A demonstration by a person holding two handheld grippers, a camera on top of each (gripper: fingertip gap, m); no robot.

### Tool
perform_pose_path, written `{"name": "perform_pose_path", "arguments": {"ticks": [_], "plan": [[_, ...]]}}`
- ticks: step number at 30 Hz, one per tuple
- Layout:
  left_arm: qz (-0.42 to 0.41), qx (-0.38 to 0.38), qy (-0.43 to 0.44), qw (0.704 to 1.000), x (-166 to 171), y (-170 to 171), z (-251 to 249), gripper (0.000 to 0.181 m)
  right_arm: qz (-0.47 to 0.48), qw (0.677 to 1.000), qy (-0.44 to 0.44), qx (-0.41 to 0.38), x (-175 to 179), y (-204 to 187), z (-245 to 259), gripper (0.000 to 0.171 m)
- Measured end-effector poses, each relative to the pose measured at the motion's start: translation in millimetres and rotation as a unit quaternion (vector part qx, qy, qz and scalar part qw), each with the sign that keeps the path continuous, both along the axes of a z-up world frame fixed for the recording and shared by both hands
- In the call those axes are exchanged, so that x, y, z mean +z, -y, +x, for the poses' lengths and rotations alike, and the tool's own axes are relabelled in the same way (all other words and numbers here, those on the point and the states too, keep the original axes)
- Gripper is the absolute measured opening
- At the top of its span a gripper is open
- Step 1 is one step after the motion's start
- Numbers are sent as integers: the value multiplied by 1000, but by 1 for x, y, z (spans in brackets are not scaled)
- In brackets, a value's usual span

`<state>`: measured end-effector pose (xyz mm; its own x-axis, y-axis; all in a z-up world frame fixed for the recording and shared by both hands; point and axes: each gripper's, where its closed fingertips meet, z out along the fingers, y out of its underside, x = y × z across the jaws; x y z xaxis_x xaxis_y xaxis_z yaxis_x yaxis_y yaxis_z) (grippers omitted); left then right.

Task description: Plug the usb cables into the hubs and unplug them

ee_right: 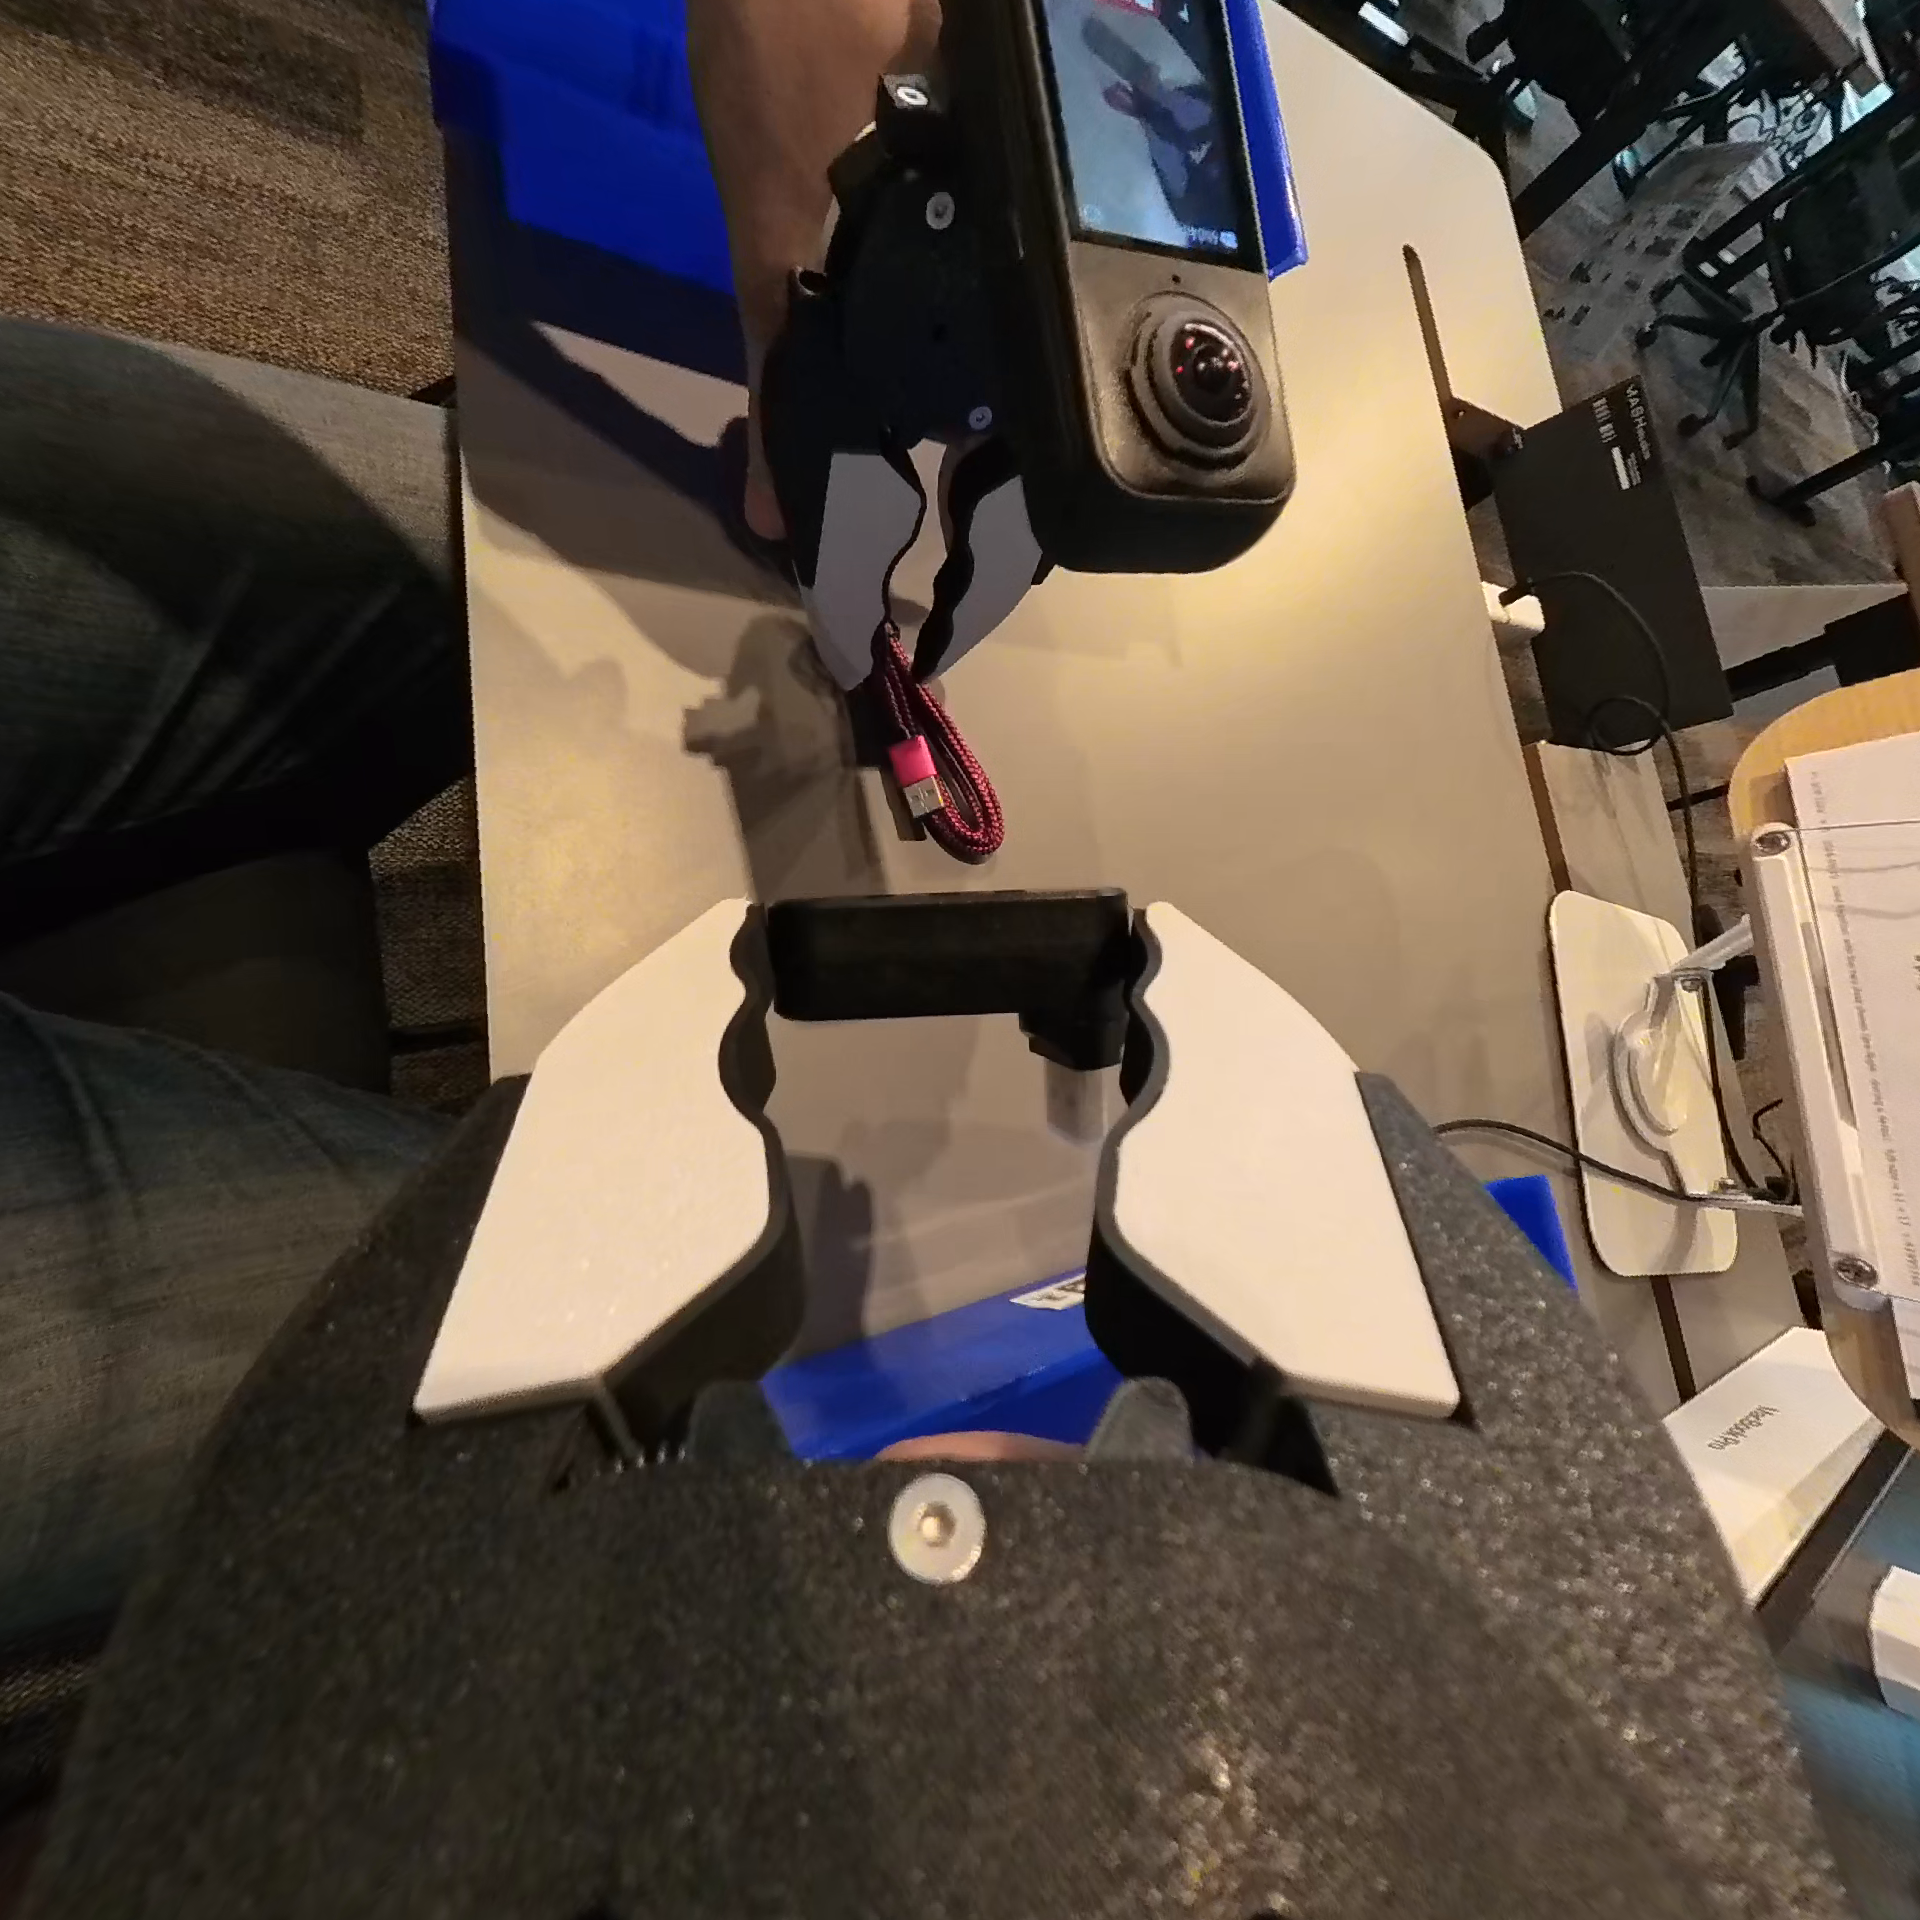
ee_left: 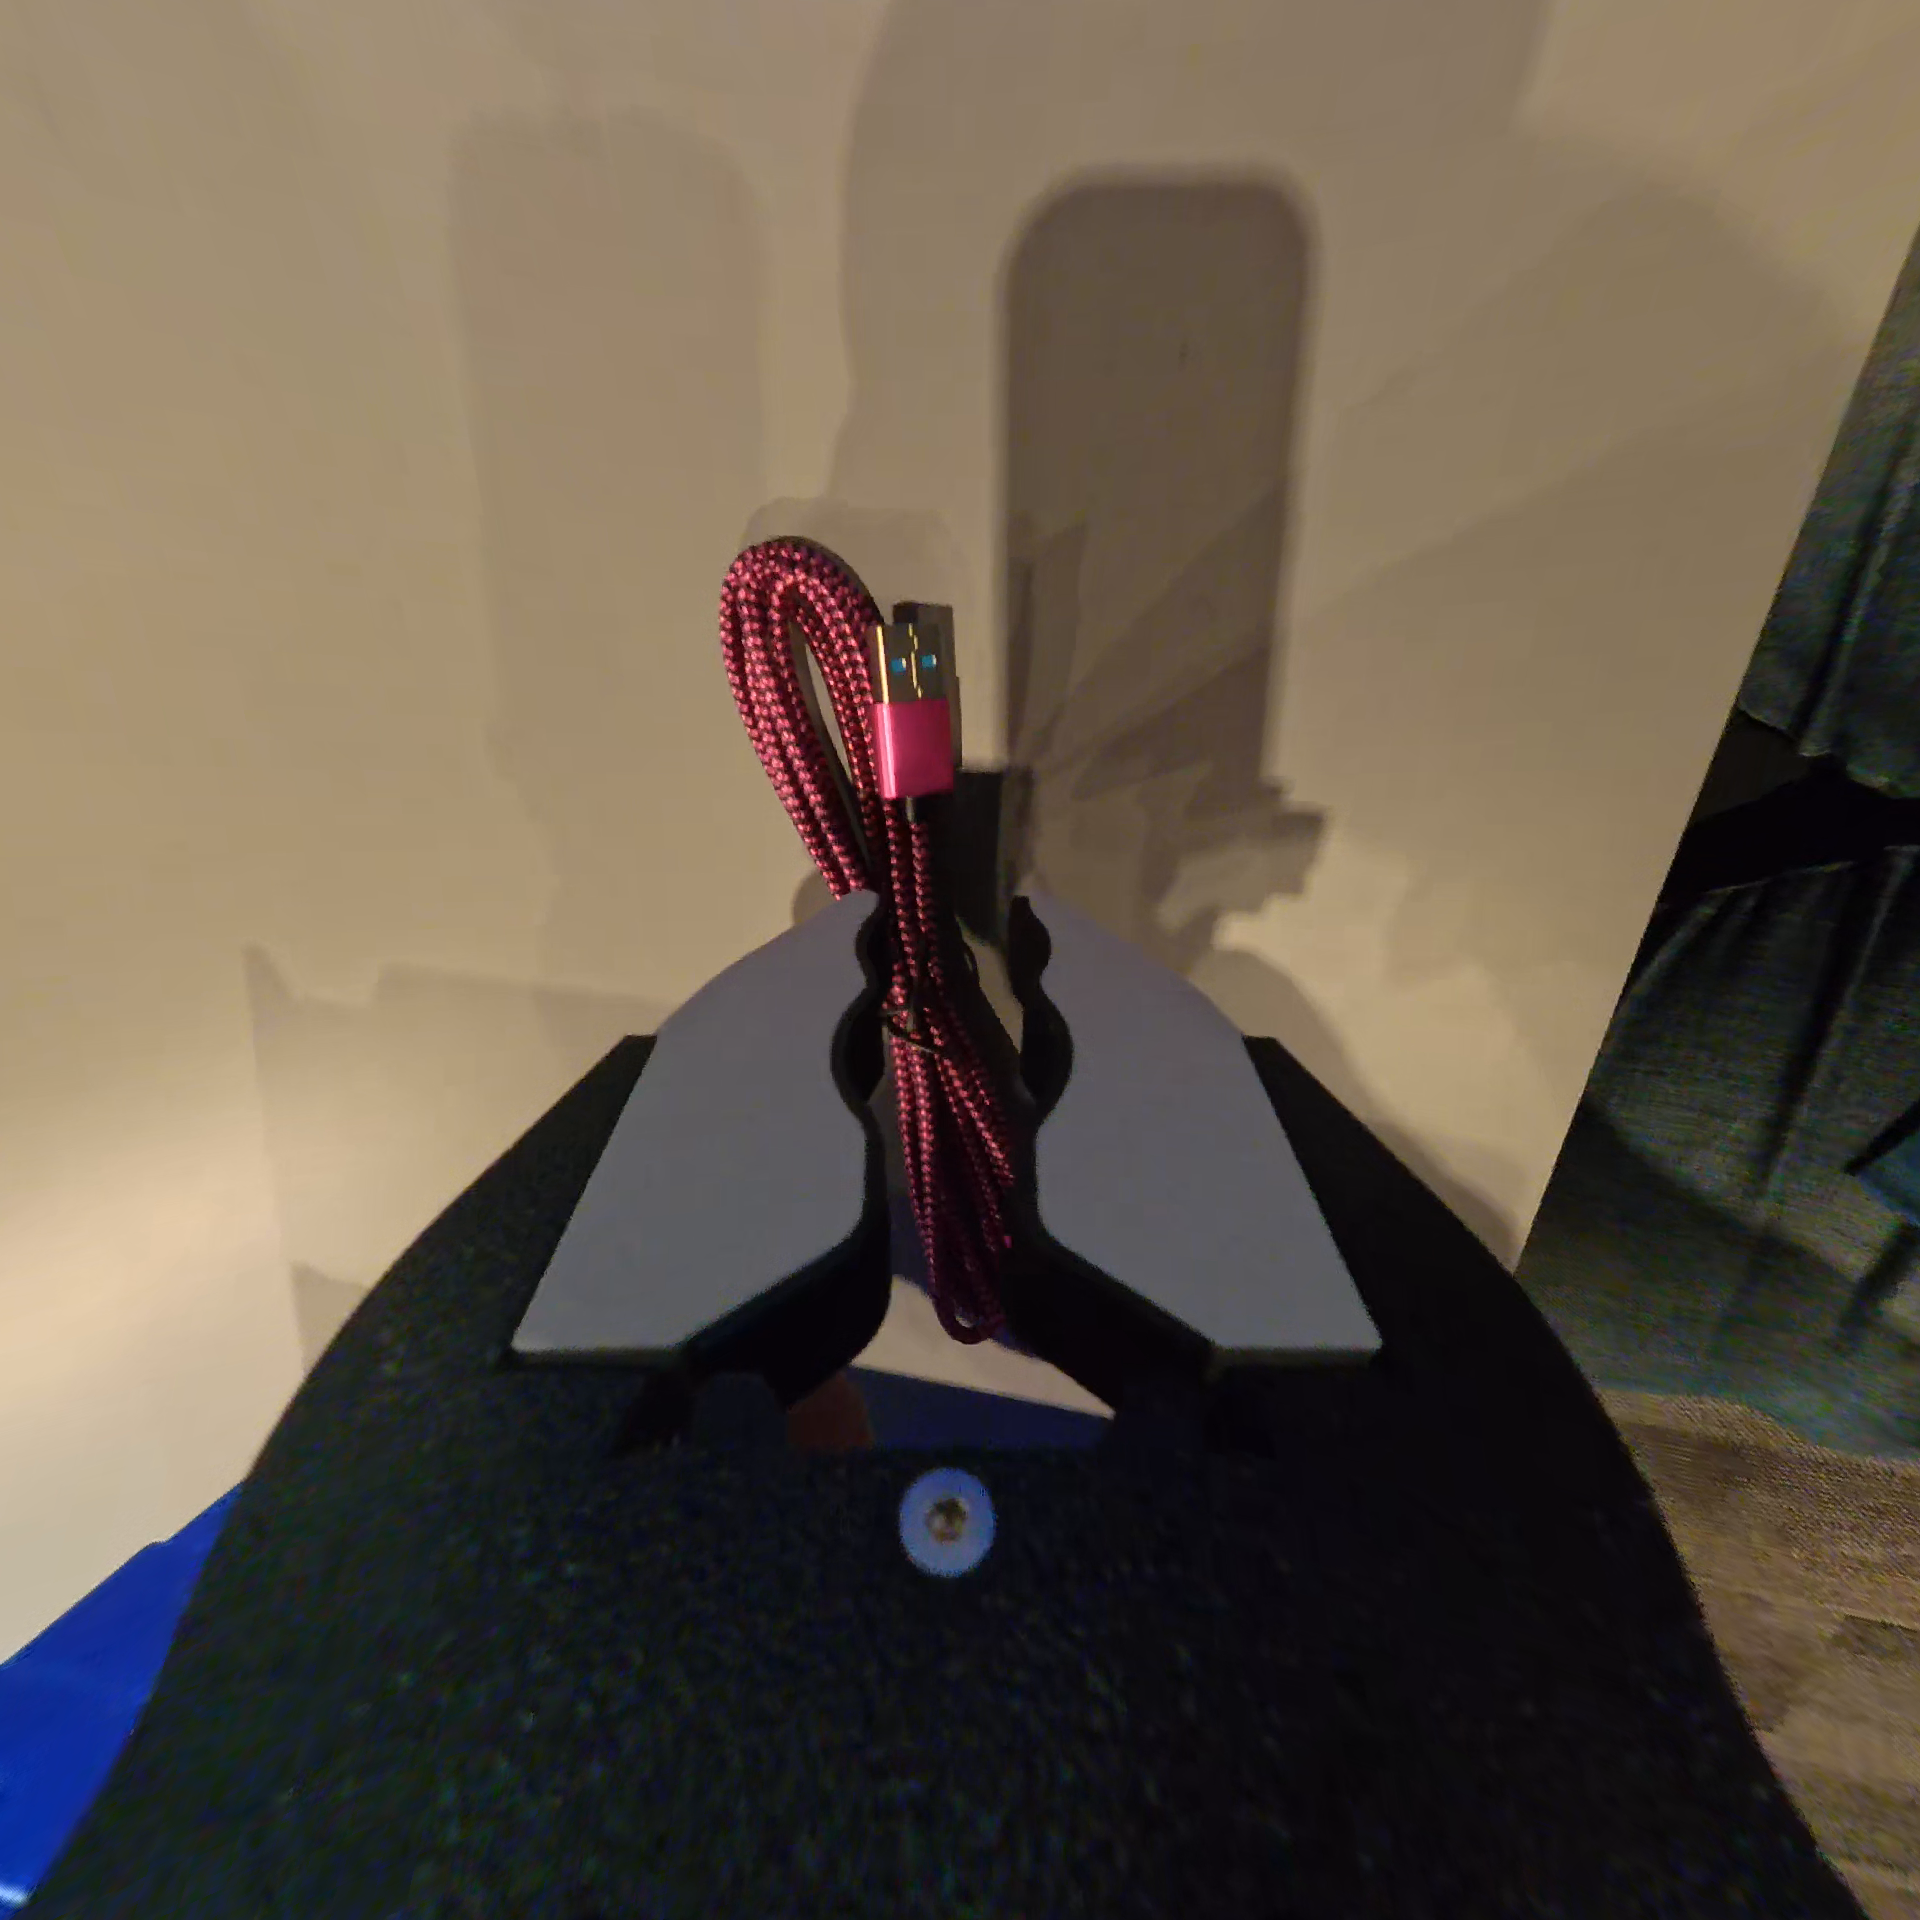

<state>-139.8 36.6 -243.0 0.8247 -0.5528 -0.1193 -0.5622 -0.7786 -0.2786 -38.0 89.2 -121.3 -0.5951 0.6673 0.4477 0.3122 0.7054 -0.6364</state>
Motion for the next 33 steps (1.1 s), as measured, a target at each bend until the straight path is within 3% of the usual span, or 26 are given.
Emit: {"name": "perform_pose_path", "arguments": {"ticks": [17, 26, 33], "plan": [[2, 13, 5, 1000, 1, 3, -2, 20, 8, 999, 30, 12, -17, 15, -4, 65], [36, 44, 14, 998, 25, 1, -14, 20, 87, 989, 115, 18, -80, 41, -25, 65], [36, 56, -3, 998, 31, 12, -27, 21, 79, 982, 168, 33, -109, 69, -28, 65]]}}
